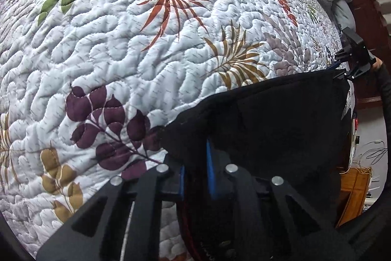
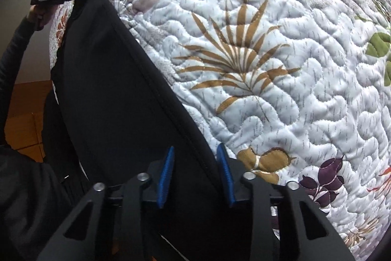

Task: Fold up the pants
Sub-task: 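Lift the waistband with both grippers and fold it over toward the leg hems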

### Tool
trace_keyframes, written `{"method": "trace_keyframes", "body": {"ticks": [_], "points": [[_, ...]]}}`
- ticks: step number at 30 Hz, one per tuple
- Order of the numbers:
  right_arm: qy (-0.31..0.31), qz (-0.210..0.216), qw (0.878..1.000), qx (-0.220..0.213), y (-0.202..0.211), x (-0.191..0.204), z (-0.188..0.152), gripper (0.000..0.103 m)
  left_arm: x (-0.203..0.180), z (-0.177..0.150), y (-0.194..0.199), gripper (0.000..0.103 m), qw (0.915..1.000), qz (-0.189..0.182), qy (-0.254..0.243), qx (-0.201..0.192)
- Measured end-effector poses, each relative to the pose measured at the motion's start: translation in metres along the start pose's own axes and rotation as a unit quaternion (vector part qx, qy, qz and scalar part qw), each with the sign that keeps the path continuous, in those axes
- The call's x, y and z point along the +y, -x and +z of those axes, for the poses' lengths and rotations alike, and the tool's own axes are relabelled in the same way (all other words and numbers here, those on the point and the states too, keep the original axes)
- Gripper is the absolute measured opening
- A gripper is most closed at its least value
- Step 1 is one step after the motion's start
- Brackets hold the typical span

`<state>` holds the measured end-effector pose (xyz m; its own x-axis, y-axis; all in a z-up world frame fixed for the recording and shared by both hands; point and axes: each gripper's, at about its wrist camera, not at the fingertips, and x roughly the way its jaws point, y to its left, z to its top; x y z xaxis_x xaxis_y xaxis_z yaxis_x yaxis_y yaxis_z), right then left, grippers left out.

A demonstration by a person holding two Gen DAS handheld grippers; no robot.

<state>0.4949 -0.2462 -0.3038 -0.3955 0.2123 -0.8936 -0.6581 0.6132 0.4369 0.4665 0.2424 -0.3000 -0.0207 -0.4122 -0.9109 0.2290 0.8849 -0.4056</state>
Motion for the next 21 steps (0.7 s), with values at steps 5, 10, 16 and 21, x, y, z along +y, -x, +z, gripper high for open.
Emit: {"method": "trace_keyframes", "body": {"ticks": [5, 10, 16, 21], "points": [[0.002, 0.001, 1.0, -0.011, 0.014, -0.003, -0.014, 0.007, -0.008, 0.0, 0.012, 0.012, 0.9998, 0.013, -0.013, -0.006], [0.002, -0.019, 0.999, -0.037, 0.029, 0.014, -0.026, 0.006, -0.022, -0.008, 0.031, 0.011, 0.9987, 0.028, -0.028, -0.033], [0.008, -0.059, 0.996, -0.073, 0.06, 0.052, -0.057, 0.006, -0.049, -0.03, 0.073, 0.011, 0.9947, 0.034, -0.051, -0.083], [0.009, -0.091, 0.99, -0.103, 0.079, 0.098, -0.09, 0.006, -0.071, -0.066, 0.109, 0.011, 0.9901, 0.03, -0.059, -0.124]]}}
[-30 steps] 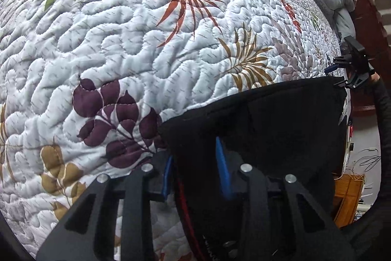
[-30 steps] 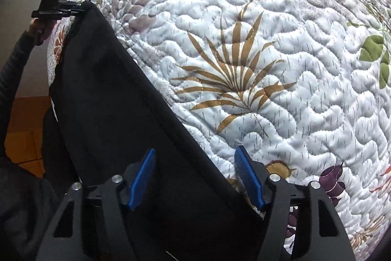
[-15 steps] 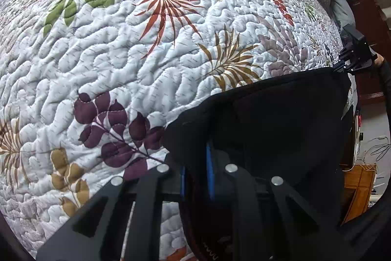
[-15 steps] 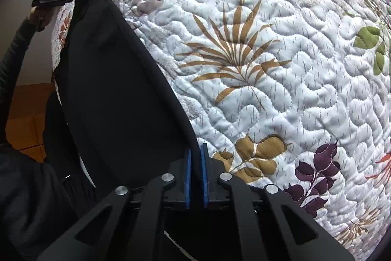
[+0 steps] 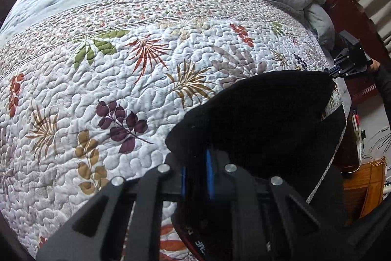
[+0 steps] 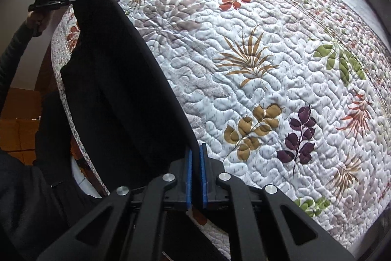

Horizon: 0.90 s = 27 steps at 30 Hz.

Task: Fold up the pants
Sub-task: 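Lift the waistband with both grippers and fold it over toward the leg hems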

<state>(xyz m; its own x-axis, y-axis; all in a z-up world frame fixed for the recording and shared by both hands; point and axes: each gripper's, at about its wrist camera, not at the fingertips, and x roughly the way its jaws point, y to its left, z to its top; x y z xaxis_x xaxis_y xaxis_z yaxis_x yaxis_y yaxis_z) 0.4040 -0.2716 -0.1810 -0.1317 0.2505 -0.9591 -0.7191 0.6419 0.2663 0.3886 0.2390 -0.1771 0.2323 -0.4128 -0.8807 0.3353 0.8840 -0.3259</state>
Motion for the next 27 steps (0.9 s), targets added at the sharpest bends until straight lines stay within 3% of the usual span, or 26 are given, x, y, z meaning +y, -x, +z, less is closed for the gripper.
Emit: {"method": "trace_keyframes", "body": {"ticks": [8, 12, 18, 22, 27], "points": [[-0.001, -0.055, 0.997, -0.057, 0.026, 0.081, -0.058, 0.006, -0.046, -0.064, 0.052, 0.011, 0.9989, 0.003, -0.011, -0.046], [-0.003, -0.103, 0.991, -0.087, 0.021, 0.117, -0.088, 0.006, -0.062, -0.101, 0.065, 0.012, 0.9982, 0.006, -0.013, -0.058], [0.004, -0.202, 0.972, -0.122, -0.008, 0.17, -0.13, 0.006, -0.074, -0.152, 0.063, 0.014, 0.9981, 0.02, -0.015, -0.056], [-0.001, -0.238, 0.961, -0.139, -0.032, 0.195, -0.149, 0.007, -0.074, -0.18, 0.055, 0.014, 0.9983, 0.027, -0.009, -0.051], [0.024, -0.32, 0.938, -0.134, -0.073, 0.233, -0.168, 0.008, -0.081, -0.21, 0.034, 0.015, 0.997, 0.064, -0.026, -0.034]]}}
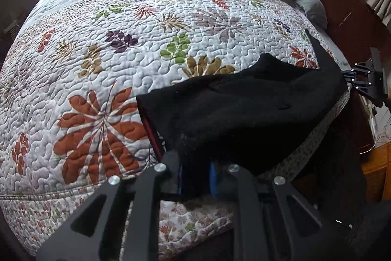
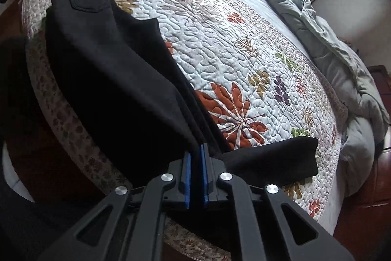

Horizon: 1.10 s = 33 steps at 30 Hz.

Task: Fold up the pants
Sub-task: 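Lift the waistband with both grippers and fold it over toward the leg hems, then lower the folded waistband and open both grippers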

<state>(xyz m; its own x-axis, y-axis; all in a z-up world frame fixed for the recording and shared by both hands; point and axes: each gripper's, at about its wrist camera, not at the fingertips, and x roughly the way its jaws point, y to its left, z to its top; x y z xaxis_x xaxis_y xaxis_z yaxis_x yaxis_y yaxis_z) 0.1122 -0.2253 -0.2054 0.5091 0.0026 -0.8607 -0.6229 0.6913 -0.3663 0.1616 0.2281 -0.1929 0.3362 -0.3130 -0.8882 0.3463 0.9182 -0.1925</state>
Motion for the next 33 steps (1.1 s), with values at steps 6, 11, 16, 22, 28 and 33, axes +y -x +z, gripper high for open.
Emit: {"method": "trace_keyframes", "body": {"ticks": [6, 11, 16, 22, 28, 33], "points": [[0.047, -0.055, 0.997, 0.012, -0.012, 0.048, -0.017, 0.009, -0.005, -0.035, -0.024, 0.015, 0.9994, 0.023, -0.012, 0.023], [0.083, -0.075, 0.993, 0.027, -0.021, 0.061, -0.029, 0.01, 0.001, -0.049, -0.024, 0.014, 0.9993, 0.035, -0.002, 0.015], [0.103, -0.071, 0.991, 0.05, -0.036, 0.075, -0.035, 0.022, 0.011, -0.069, -0.033, 0.014, 0.9978, 0.054, 0.004, 0.04], [0.073, -0.028, 0.996, 0.048, -0.031, 0.08, -0.037, 0.051, 0.029, -0.096, 0.003, 0.04, 0.9942, 0.082, 0.068, 0.013], [-0.165, 0.131, 0.977, 0.004, 0.018, -0.019, -0.036, 0.064, -0.018, -0.083, 0.071, 0.09, 0.9868, 0.083, 0.065, -0.122], [-0.349, 0.027, 0.936, 0.031, 0.007, -0.149, -0.03, 0.072, -0.054, -0.042, 0.024, 0.094, 0.9842, 0.102, 0.057, -0.134]]}}
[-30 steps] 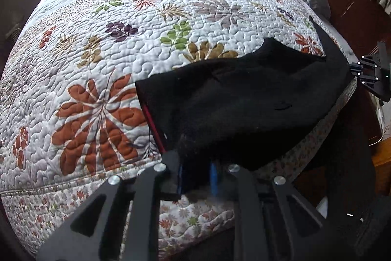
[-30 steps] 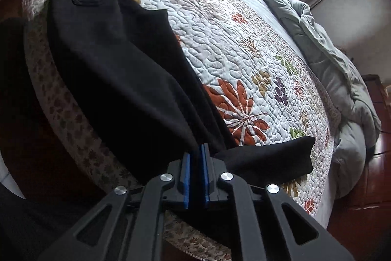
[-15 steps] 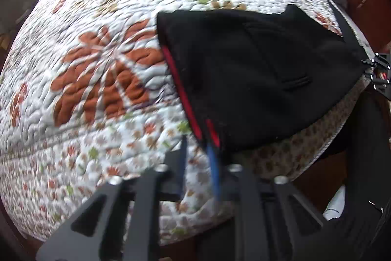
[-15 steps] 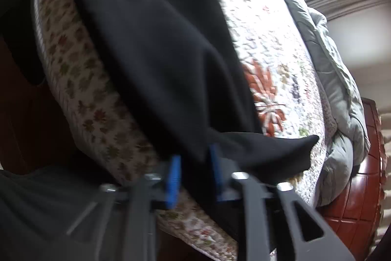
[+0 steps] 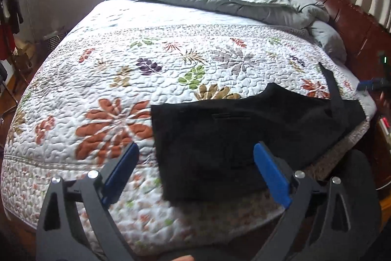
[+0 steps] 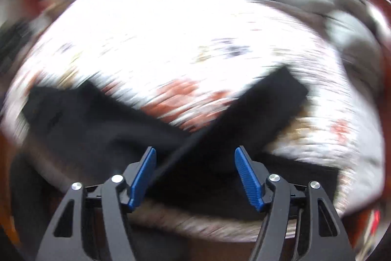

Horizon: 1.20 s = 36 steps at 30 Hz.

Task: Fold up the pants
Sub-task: 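Lower the folded waistband and open both grippers, then grasp the end of a pant leg with the right gripper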

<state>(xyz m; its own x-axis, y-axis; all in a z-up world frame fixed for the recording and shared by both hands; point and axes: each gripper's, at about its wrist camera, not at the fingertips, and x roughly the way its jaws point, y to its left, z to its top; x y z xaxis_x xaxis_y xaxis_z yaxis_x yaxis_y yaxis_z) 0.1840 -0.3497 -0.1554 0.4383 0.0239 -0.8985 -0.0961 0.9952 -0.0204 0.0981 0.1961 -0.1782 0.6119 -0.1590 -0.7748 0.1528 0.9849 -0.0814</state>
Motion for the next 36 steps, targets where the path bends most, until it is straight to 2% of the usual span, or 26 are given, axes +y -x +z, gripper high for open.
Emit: {"method": "trace_keyframes", "body": {"ticks": [2, 3, 5, 7, 8, 10, 12, 15, 22, 23, 24, 26, 28, 31, 36], "points": [[-0.083, -0.045, 0.996, 0.005, -0.012, -0.043, 0.041, 0.074, -0.016, -0.002, -0.031, 0.094, 0.9993, 0.005, 0.001, 0.038], [-0.123, -0.05, 0.991, 0.013, -0.021, -0.062, 0.06, 0.075, -0.025, -0.005, -0.045, 0.094, 0.9985, 0.008, -0.005, 0.054], [-0.192, -0.035, 0.98, 0.031, -0.045, -0.098, 0.097, 0.075, -0.039, -0.015, -0.068, 0.094, 0.9958, 0.025, -0.02, 0.086], [-0.226, -0.036, 0.972, 0.05, -0.068, -0.121, 0.121, 0.075, -0.04, -0.027, -0.092, 0.094, 0.9907, 0.048, -0.03, 0.123], [-0.236, -0.041, 0.969, 0.063, -0.085, -0.129, 0.133, 0.075, -0.043, -0.032, -0.097, 0.095, 0.9894, 0.058, -0.035, 0.128], [-0.243, -0.075, 0.962, 0.094, -0.118, -0.14, 0.148, 0.075, -0.048, -0.04, -0.099, 0.1, 0.9892, 0.066, -0.053, 0.12], [-0.249, -0.084, 0.958, 0.115, -0.148, -0.141, 0.153, 0.075, -0.05, -0.041, -0.099, 0.1, 0.9883, 0.07, -0.061, 0.12], [-0.248, -0.1, 0.955, 0.131, -0.179, -0.147, 0.155, 0.075, -0.043, -0.038, -0.101, 0.1, 0.9891, 0.057, -0.047, 0.128], [-0.211, -0.152, 0.95, 0.174, -0.221, -0.138, 0.153, 0.072, -0.044, -0.04, -0.104, 0.101, 0.9887, 0.063, -0.043, 0.129], [-0.208, -0.157, 0.949, 0.176, -0.222, -0.138, 0.15, 0.058, -0.044, -0.04, -0.105, 0.101, 0.9886, 0.062, -0.042, 0.13], [-0.212, -0.15, 0.95, 0.175, -0.221, -0.14, 0.147, 0.031, -0.045, -0.039, -0.106, 0.101, 0.9886, 0.063, -0.041, 0.131], [-0.226, -0.124, 0.951, 0.169, -0.213, -0.143, 0.143, 0.008, -0.047, -0.039, -0.108, 0.101, 0.9885, 0.065, -0.042, 0.13], [-0.217, -0.12, 0.956, 0.154, -0.196, -0.144, 0.141, 0.006, -0.049, -0.038, -0.112, 0.101, 0.9887, 0.065, -0.041, 0.129], [-0.224, -0.092, 0.963, 0.118, -0.154, -0.153, 0.137, 0.006, -0.048, -0.037, -0.112, 0.101, 0.989, 0.063, -0.038, 0.129], [-0.239, -0.026, 0.971, 0.014, -0.052, -0.179, 0.119, 0.005, -0.048, -0.039, -0.11, 0.101, 0.9892, 0.066, -0.039, 0.125]]}}
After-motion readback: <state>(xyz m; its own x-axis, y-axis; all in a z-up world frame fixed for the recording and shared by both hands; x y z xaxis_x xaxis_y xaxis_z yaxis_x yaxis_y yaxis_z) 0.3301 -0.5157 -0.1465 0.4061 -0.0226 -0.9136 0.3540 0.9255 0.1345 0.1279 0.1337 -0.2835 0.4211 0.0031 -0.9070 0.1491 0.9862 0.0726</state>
